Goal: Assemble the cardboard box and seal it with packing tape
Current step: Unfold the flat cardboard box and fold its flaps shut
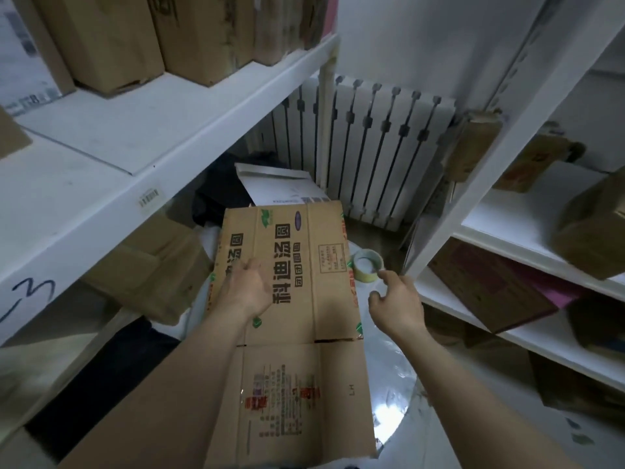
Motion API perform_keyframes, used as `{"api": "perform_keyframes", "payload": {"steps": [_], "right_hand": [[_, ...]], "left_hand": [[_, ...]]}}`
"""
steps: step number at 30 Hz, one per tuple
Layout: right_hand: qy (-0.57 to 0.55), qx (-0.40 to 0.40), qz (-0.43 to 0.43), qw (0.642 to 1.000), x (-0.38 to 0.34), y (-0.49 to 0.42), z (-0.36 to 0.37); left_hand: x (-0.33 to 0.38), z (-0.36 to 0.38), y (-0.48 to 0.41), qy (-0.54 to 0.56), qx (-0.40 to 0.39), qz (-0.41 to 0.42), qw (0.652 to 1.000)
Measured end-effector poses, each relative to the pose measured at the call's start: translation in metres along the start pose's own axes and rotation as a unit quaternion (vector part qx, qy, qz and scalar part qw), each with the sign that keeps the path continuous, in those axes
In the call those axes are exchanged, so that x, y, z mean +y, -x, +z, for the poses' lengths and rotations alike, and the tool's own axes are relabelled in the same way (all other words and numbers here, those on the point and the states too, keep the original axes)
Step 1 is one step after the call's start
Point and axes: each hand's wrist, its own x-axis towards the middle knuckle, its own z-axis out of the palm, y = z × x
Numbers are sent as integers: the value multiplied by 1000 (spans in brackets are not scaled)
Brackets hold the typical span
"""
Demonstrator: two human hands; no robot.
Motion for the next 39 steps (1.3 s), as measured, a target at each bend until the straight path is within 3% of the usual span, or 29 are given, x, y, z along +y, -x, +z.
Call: {"api": "perform_keyframes", "payload": {"steps": [10, 16, 24, 27, 31, 39], "right_hand": [[18, -166, 92, 982, 51, -44, 101], [-56, -173, 171, 968, 74, -68, 137], [-266, -133, 231, 926, 82, -81, 155], [-341, -154, 225, 900, 77, -82, 150], [-374, -168, 197, 890, 77, -75, 141], [-425, -183, 186, 867, 63, -54, 112]], "left_hand": [[-84, 85, -25, -19, -103, -151, 983], [-109, 117, -43, 0, -86, -203, 975], [-123, 128, -57, 33, -52, -238, 969], [-127, 122, -58, 78, -3, -301, 951], [-129, 105, -61, 137, 35, -386, 912], [-128, 83, -37, 140, 9, -362, 922]]}}
